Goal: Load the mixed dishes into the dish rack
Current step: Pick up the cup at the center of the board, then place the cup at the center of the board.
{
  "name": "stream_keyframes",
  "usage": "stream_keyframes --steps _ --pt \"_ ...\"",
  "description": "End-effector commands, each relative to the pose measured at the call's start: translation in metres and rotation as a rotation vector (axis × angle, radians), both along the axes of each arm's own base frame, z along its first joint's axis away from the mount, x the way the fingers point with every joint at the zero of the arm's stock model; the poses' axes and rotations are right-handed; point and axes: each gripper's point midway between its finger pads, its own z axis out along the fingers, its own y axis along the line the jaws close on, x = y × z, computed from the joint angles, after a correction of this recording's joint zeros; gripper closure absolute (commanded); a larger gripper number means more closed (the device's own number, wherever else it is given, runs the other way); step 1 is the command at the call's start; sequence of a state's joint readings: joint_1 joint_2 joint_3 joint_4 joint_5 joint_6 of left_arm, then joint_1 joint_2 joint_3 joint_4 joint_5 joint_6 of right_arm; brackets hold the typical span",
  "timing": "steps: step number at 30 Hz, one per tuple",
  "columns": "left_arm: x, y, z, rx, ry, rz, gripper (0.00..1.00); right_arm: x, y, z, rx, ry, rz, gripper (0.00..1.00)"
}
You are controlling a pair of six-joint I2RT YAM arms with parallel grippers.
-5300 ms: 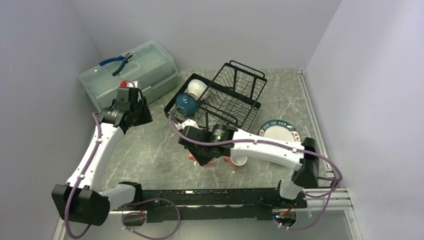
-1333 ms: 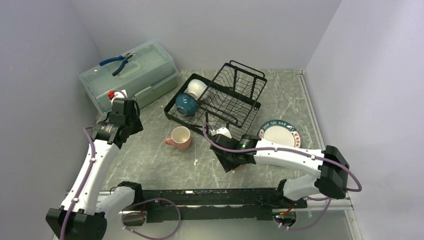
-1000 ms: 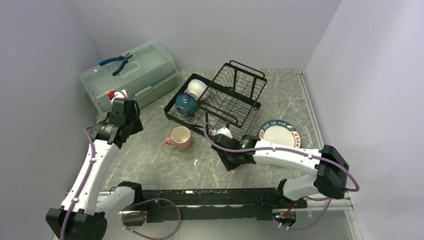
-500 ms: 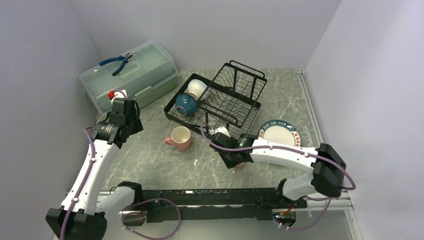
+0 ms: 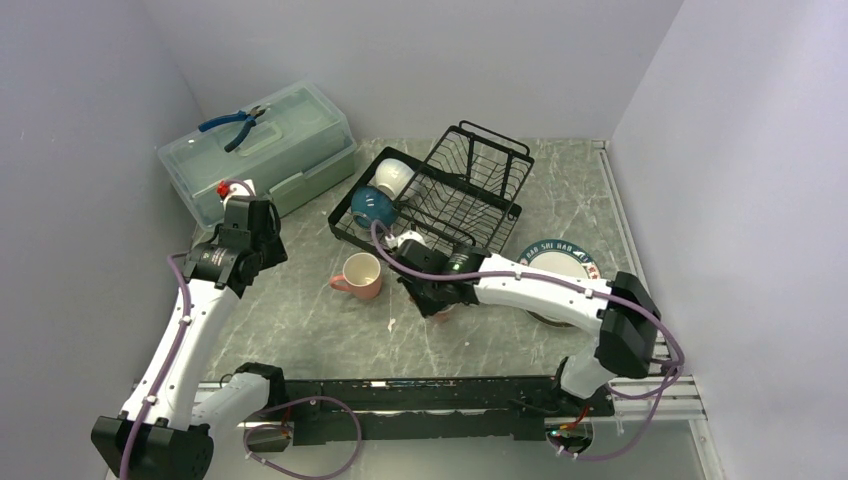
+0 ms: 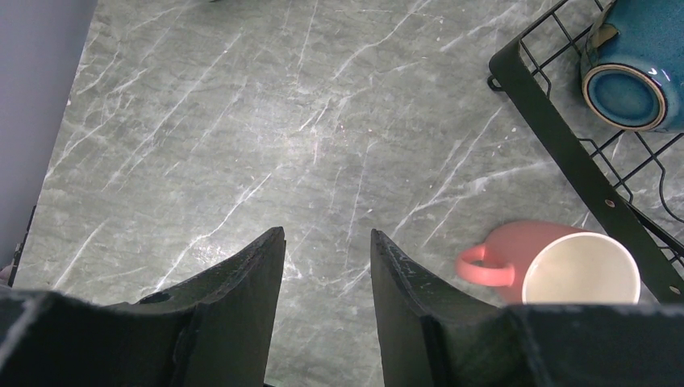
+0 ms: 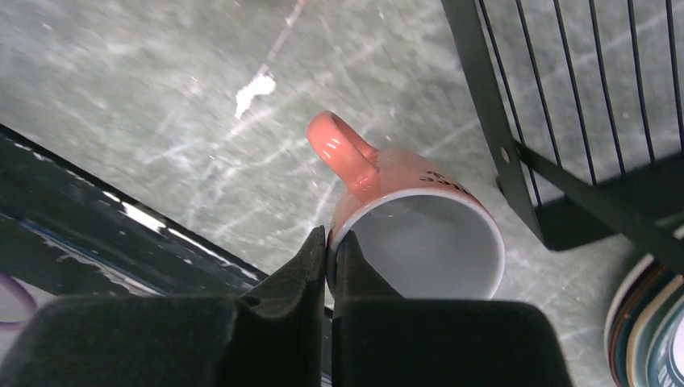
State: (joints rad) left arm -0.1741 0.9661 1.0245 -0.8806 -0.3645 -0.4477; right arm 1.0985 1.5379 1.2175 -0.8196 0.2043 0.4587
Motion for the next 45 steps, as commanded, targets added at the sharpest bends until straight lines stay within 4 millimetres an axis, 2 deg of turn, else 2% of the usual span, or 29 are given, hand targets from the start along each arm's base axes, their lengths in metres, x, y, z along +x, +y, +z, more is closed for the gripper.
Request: stream_keyframes --steps 1,11,17,29,33,40,45 --pt "0.005 0.0 0.006 0.008 -0.034 0.001 0.51 0.011 0.043 0.024 0.108 -0.021 0.058 1.0" --pt "0.004 -0.001 0.008 0.009 -0.041 -0.006 0.51 0.015 0.099 0.017 0.164 0.006 0.124 1.0" --pt "0.004 -0.001 0.008 0.011 -0.043 -0.007 0.51 0.015 0.118 0.01 0.155 0.007 0.158 1.0" --pt "0.004 -0.002 0.008 0.01 -0.044 -0.012 0.5 0.008 0.118 0.0 0.118 0.009 0.176 0.95" --pt "0.004 -0.003 0.008 0.009 -0.045 -0.013 0.51 0.008 0.117 -0.003 0.096 -0.007 0.175 0.87" --pt "0.004 -0.002 0.008 0.009 -0.046 -0.014 0.5 0.006 0.117 -0.006 0.078 -0.014 0.176 0.78" --pt "0.004 -0.003 0.008 0.009 -0.046 -0.014 0.5 0.007 0.117 0.011 0.089 -0.041 0.17 0.63"
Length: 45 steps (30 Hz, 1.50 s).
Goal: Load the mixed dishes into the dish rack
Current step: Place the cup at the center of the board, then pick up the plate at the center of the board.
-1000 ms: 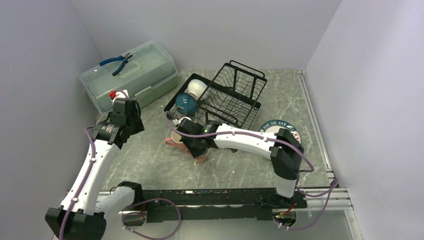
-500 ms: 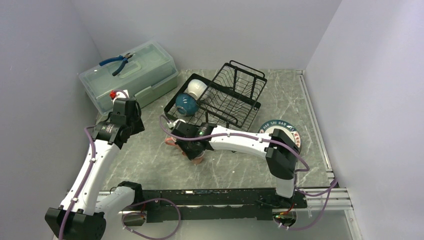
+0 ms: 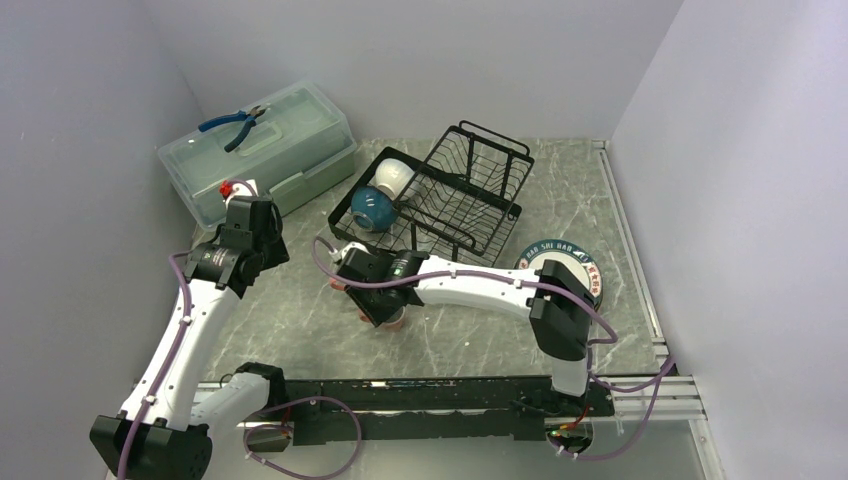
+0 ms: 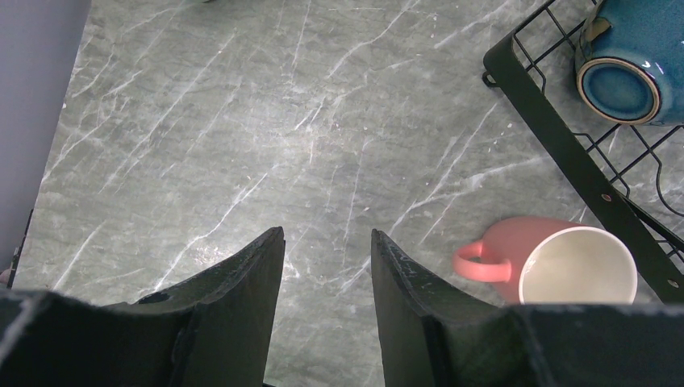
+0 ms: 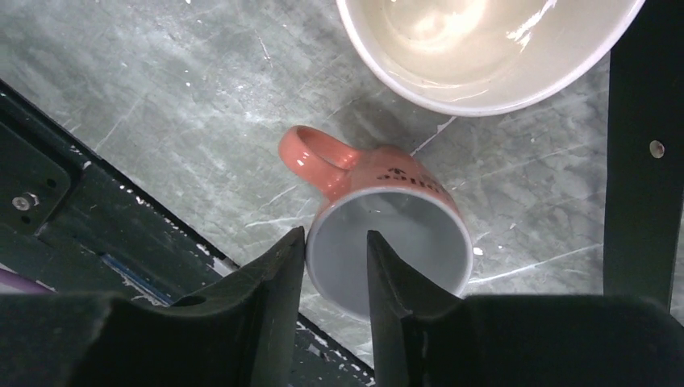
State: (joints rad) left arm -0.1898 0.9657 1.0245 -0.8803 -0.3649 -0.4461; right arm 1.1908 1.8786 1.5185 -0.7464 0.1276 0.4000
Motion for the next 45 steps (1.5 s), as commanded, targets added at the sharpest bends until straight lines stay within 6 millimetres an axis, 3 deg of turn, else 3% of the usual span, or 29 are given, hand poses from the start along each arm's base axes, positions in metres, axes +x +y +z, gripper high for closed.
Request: stream_keyframes --steps 1,7,11,28,33,45 --pt "0.004 0.001 0.008 0.008 -0.045 0.003 0.5 0.009 0.01 0.037 0.061 -0.074 -0.012 0.6" --pt "0.005 0.001 0.008 0.005 -0.046 0.0 0.51 0.008 -0.008 0.073 0.1 -0.117 -0.049 0.5" --pt "0.005 -0.001 0.006 0.0 -0.038 -0.008 0.51 0.004 -0.038 0.089 0.094 -0.137 -0.107 0.46" --pt "0.009 -0.009 0.0 -0.019 -0.01 -0.037 0.52 -0.03 -0.229 0.121 -0.021 -0.141 -0.604 0.4" --pt "0.01 -0.016 -0.002 -0.029 -0.004 -0.073 0.51 -0.015 -0.276 0.115 -0.036 -0.128 -0.81 0.37" --pt "0.01 -0.035 -0.002 -0.028 -0.013 -0.159 0.47 0.045 -0.364 0.079 -0.072 -0.111 -1.159 0.29"
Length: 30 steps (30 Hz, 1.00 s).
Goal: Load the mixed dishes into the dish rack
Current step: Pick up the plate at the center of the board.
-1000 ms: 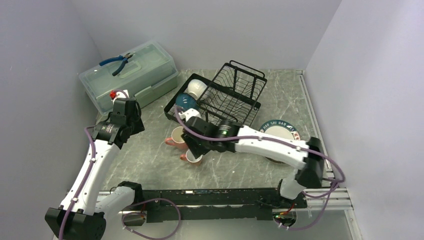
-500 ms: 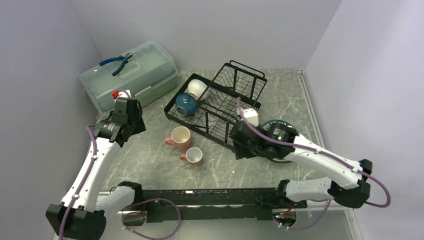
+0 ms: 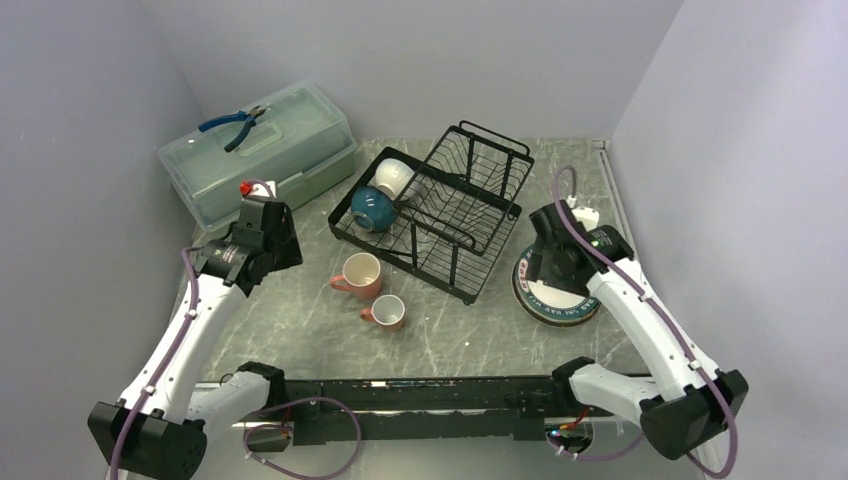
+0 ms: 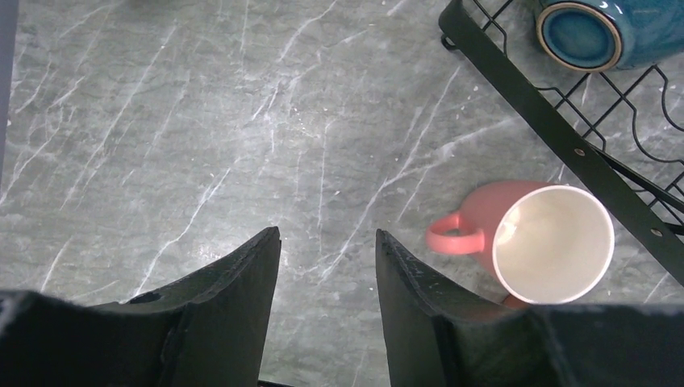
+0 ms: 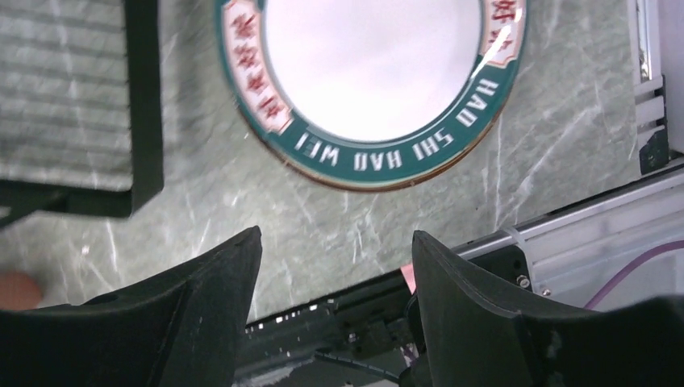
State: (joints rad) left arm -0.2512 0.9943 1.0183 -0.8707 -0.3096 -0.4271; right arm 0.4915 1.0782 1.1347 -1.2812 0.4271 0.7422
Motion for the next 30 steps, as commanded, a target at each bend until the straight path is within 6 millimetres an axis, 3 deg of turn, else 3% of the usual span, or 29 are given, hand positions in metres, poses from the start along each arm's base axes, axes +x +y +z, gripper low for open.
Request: stream_keyframes --steps 1,6,12,22,30 --pt "0.008 -0.013 0.008 -0.012 -0.051 -0.057 0.47 0.022 -0.028 -0.009 0.023 -0.037 -0.075 0.28" --pt "0.006 -0.023 0.008 -0.013 -0.051 -0.103 0.46 0.055 -0.08 0.003 0.032 -0.152 -0.267 0.26" --pt "0.004 -0.03 0.008 -0.013 -0.056 -0.134 0.45 0.08 -0.113 0.002 0.049 -0.186 -0.368 0.25" --pt "0.001 -0.046 0.007 -0.005 -0.052 -0.201 0.43 0.066 -0.153 -0.04 0.064 -0.103 -0.486 0.24" --pt "-0.011 -0.089 0.001 -0.077 -0.025 -0.413 0.44 0.056 -0.146 -0.077 0.142 -0.08 -0.569 0.23"
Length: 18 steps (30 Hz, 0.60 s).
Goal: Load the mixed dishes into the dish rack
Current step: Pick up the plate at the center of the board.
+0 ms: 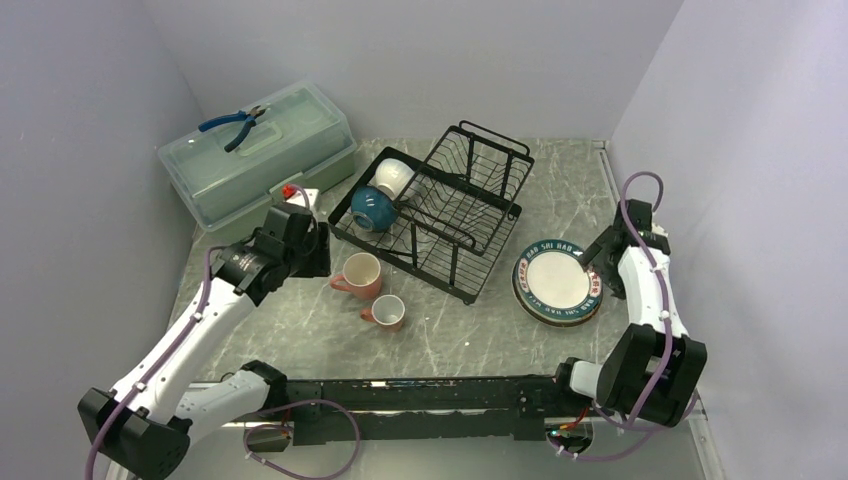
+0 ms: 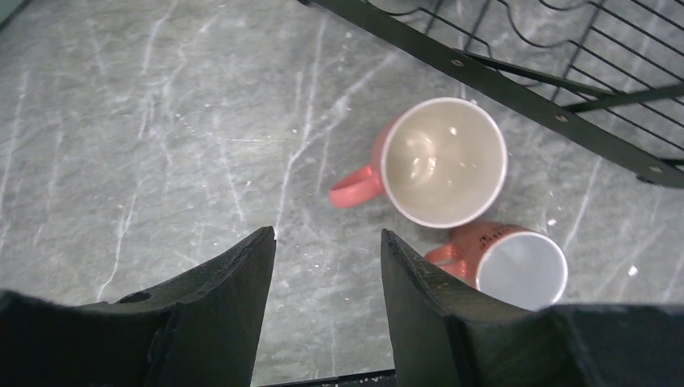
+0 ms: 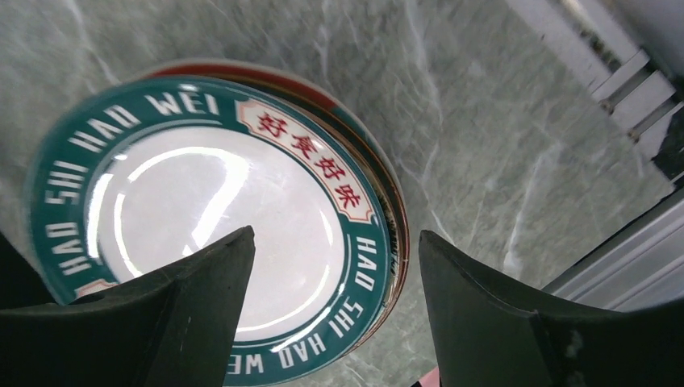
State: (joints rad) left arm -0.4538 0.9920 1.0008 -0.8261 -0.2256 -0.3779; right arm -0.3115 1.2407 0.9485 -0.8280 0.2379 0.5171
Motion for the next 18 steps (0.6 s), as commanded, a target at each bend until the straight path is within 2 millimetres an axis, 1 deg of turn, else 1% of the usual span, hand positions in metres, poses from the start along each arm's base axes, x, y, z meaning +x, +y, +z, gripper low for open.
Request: stream_keyframes --steps 1,6,11,18 --pt "-0.003 -0.027 0.002 -0.047 -0.009 -0.138 0.44 0.004 0.005 -0.011 0.037 -0.074 -0.038 0.23" --pt "-0.008 -0.039 -0.002 -0.063 0.006 -0.197 0.45 0.004 0.011 -0.022 0.069 -0.086 -0.033 0.26" --pt "-0.009 -0.046 -0.005 -0.081 0.023 -0.229 0.45 -0.003 0.012 -0.032 0.066 -0.071 -0.038 0.27" --pt "-0.019 -0.068 -0.011 -0.161 0.094 -0.328 0.47 -0.009 0.017 -0.046 0.078 -0.069 -0.027 0.31"
